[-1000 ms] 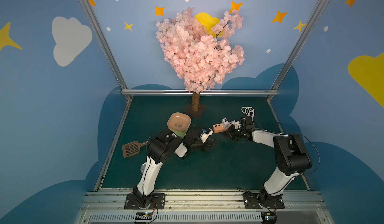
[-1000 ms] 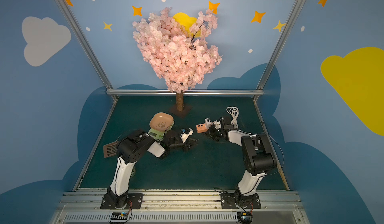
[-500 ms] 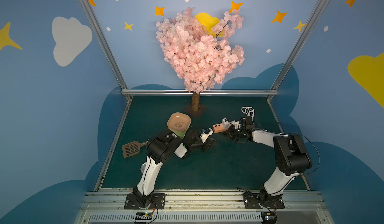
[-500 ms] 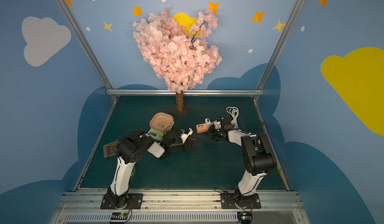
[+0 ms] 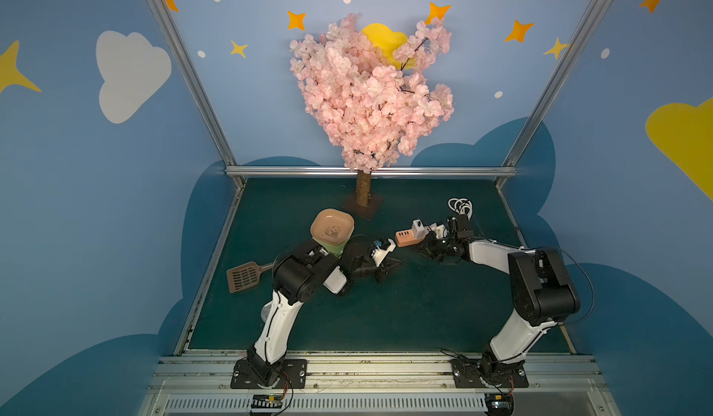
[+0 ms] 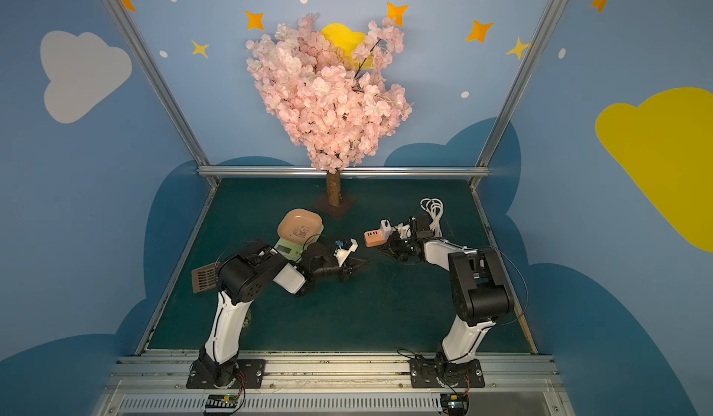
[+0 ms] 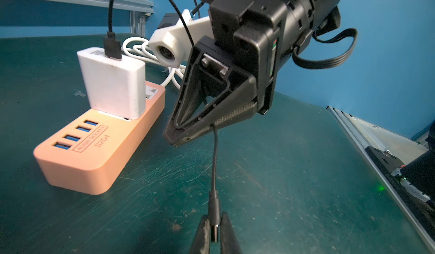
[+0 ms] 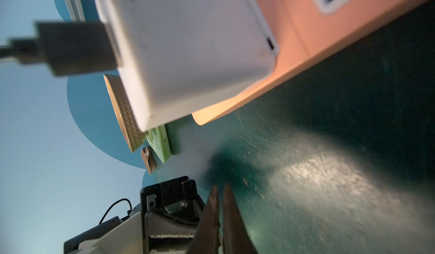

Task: Charge the electronic scale
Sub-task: Pick up the charging cable from the center of the board.

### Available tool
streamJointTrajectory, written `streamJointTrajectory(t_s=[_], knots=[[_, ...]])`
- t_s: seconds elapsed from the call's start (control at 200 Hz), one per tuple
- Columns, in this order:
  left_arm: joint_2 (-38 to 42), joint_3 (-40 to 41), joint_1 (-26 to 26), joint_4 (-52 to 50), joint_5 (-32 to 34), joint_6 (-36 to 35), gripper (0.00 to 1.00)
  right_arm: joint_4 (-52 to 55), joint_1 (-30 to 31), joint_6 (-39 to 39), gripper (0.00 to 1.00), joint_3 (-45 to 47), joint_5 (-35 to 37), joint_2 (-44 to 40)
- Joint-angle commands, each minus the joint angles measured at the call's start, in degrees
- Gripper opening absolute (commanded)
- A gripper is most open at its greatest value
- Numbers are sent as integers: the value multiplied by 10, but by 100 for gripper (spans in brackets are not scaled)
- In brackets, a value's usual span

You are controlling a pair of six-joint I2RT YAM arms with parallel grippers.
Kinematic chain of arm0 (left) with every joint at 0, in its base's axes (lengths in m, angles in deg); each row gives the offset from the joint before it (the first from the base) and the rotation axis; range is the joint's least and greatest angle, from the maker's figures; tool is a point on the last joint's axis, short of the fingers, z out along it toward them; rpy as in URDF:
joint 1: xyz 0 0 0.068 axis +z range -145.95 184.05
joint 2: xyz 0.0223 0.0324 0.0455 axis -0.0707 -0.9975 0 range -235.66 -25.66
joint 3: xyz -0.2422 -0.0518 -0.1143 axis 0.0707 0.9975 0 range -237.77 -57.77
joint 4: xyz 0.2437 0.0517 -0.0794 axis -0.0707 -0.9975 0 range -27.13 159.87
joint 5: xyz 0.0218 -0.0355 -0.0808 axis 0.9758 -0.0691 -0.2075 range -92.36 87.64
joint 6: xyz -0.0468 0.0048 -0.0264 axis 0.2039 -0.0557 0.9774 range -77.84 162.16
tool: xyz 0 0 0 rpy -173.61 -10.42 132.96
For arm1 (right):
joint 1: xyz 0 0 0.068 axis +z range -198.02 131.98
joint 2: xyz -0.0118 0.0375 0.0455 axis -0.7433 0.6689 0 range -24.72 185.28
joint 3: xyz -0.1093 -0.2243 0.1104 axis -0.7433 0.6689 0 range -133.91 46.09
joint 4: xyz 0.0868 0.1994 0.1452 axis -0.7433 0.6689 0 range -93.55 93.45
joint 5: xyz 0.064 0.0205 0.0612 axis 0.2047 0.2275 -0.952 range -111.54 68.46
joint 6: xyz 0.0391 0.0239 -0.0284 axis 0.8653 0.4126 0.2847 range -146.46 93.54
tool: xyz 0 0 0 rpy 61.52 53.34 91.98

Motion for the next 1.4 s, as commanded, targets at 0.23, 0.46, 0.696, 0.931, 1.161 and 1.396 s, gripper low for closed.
streamJointTrajectory(t_s=[0.23,0.46,0.696,0.931,1.161,1.396], knots=[[-2,9,7,40,-37,39,10,90,-23,-89,46,-17,-33,-38],[-1,9,21,65,-63,91,10,202,-54,-213,57,-18,-17,-132],[13,2,32,55,-95,118,10,270,-94,-294,65,-23,20,-226],[45,-9,47,20,-144,126,10,150,-67,-400,51,-8,-136,-275],[65,-44,62,-24,-200,120,10,87,-27,-621,46,11,-242,-284],[82,-92,65,-96,-227,86,10,134,-24,-694,43,-32,-279,-221]])
